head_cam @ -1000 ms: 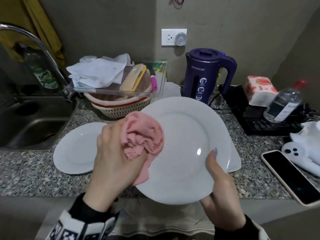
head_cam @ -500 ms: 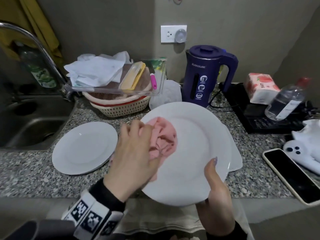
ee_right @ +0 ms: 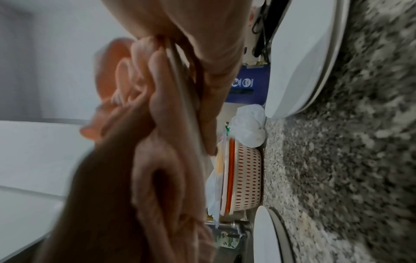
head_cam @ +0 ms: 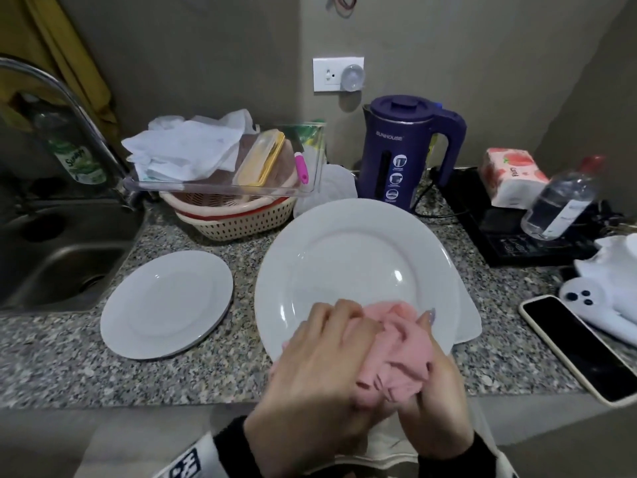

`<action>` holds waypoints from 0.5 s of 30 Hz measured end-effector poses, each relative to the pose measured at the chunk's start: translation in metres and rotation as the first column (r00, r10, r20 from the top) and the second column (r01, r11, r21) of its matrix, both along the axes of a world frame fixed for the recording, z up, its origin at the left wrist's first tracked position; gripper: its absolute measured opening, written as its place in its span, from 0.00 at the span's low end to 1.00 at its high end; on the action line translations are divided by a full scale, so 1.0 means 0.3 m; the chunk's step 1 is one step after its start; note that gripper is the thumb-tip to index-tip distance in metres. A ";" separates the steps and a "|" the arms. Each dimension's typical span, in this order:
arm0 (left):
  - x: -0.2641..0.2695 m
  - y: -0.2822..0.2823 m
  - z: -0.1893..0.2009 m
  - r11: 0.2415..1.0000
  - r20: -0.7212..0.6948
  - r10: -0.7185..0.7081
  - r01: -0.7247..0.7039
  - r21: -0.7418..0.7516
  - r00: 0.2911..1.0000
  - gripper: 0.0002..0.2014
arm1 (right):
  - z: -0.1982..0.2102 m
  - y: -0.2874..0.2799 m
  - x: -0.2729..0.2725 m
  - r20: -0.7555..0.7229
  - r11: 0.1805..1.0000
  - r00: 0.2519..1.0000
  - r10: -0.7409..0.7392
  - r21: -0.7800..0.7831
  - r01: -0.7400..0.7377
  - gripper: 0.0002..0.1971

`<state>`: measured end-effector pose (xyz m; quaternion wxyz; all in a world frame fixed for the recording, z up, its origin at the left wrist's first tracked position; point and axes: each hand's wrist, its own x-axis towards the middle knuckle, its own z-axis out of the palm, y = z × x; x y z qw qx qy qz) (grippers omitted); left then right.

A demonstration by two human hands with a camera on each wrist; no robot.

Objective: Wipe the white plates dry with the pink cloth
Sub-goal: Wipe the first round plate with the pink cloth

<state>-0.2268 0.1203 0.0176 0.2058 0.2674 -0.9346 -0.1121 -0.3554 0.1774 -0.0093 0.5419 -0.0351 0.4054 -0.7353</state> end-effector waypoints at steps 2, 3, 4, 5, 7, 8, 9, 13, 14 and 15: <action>0.027 -0.058 0.007 0.997 0.022 0.077 -0.076 -0.030 0.997 0.27 | 0.009 0.004 0.006 -0.032 0.999 0.999 -0.030 -0.021 0.030 0.28; 0.057 -0.112 0.006 0.984 0.038 0.168 -0.165 -0.071 0.985 0.27 | 0.010 0.012 0.004 -0.053 0.998 0.997 -0.048 -0.037 0.046 0.29; 0.090 -0.159 0.010 0.960 0.047 0.266 -0.261 -0.101 0.963 0.28 | -0.002 0.021 -0.005 -0.076 0.996 0.995 -0.059 -0.067 0.054 0.28; 0.119 -0.189 0.010 0.937 0.052 0.339 -0.332 -0.108 0.939 0.28 | 0.010 0.025 -0.002 -0.098 0.995 0.992 -0.077 -0.068 0.071 0.27; 0.132 -0.172 0.003 0.914 0.060 0.399 -0.391 -0.110 0.915 0.29 | 0.010 0.029 -0.005 -0.099 0.995 0.991 -0.084 -0.069 0.078 0.28; 0.119 -0.128 -0.004 0.923 0.058 0.380 -0.374 -0.095 0.923 0.28 | -0.004 0.032 -0.005 -0.097 0.995 0.992 -0.083 -0.058 0.078 0.29; 0.099 -0.072 -0.019 0.940 0.043 0.337 -0.334 -0.067 0.940 0.28 | 0.000 0.032 -0.002 -0.113 0.997 0.991 -0.070 -0.040 0.066 0.31; 0.062 -0.002 -0.058 0.961 -0.021 0.277 -0.276 0.038 0.961 0.29 | -0.005 0.045 -0.011 -0.115 0.998 0.991 -0.061 -0.013 0.060 0.33; 0.071 -0.056 -0.054 0.945 -0.019 0.327 -0.327 0.017 0.945 0.30 | -0.021 0.047 -0.013 -0.181 1.000 0.983 -0.017 -0.009 0.015 0.38; 0.087 -0.119 -0.043 0.919 -0.017 0.395 -0.395 -0.012 0.919 0.30 | -0.019 0.047 -0.003 -0.213 1.000 0.977 0.020 0.016 -0.016 0.43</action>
